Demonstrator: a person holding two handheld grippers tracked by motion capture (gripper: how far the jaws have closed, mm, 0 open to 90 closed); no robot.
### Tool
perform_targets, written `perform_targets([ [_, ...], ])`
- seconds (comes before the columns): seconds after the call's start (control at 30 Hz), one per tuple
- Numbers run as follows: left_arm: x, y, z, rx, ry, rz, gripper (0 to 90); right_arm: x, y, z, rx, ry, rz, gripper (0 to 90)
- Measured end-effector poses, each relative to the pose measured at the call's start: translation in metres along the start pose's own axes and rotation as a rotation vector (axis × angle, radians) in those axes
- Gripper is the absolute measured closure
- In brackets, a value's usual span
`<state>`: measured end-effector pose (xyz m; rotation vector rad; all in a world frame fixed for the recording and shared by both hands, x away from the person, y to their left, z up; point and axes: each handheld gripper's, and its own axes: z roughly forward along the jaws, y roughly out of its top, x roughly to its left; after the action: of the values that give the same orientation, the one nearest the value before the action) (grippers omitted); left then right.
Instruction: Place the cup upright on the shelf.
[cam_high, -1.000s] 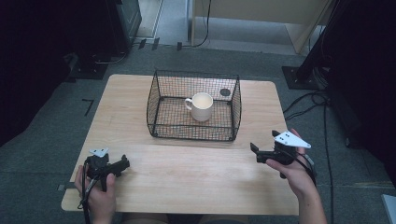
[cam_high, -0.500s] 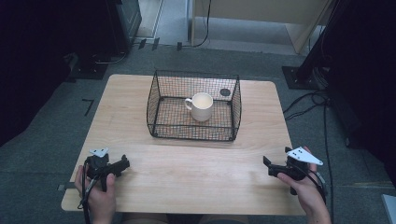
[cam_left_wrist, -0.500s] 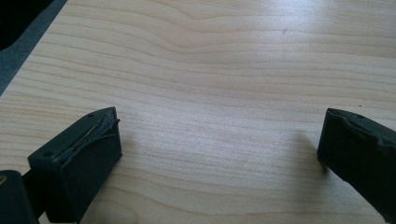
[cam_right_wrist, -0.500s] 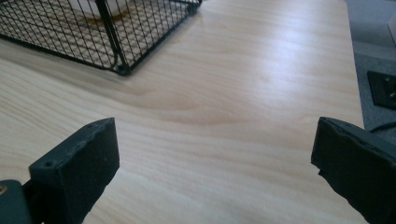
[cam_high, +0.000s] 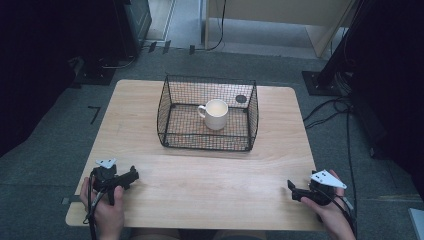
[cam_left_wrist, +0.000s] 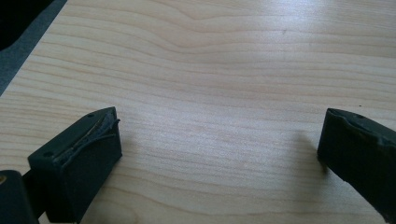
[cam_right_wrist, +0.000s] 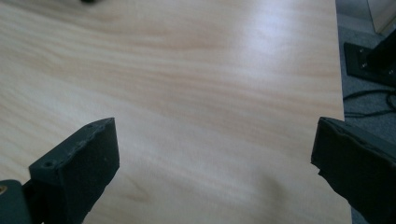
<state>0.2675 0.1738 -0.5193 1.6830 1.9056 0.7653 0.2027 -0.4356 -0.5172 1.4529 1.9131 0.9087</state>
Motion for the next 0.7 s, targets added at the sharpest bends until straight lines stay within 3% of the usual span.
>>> perform_targets([
  [0.13,0.0,0.0,0.0,0.0,0.0,0.0,0.0,0.001,-0.009,0.0,0.065,-0.011,0.005,0.6],
  [0.23,0.0,0.0,0.0,0.0,0.0,0.0,0.0,0.0,-0.01,-0.001,0.069,-0.018,0.013,1.4],
  [0.27,0.0,0.0,0.0,0.0,0.0,0.0,0.0,0.0,-0.011,0.0,0.101,-0.017,0.029,2.0],
  [0.4,-0.001,0.0,0.0,-0.002,0.001,-0.002,0.0,0.0,-0.011,0.001,0.116,0.015,0.073,2.7],
  [0.47,-0.001,0.0,0.0,-0.002,0.001,-0.002,0.0,0.0,-0.011,0.001,0.116,0.015,0.073,2.6],
  [0.57,-0.001,0.0,0.0,-0.003,0.001,-0.003,0.0,0.002,-0.012,0.0,0.116,-0.015,0.096,2.6],
  [0.63,-0.001,0.0,0.0,-0.003,0.0,-0.002,0.0,0.003,-0.013,-0.001,0.117,-0.064,0.141,2.7],
  [0.7,-0.001,0.0,0.0,-0.003,0.001,-0.002,0.0,0.003,-0.013,-0.001,0.117,-0.066,0.143,2.7],
])
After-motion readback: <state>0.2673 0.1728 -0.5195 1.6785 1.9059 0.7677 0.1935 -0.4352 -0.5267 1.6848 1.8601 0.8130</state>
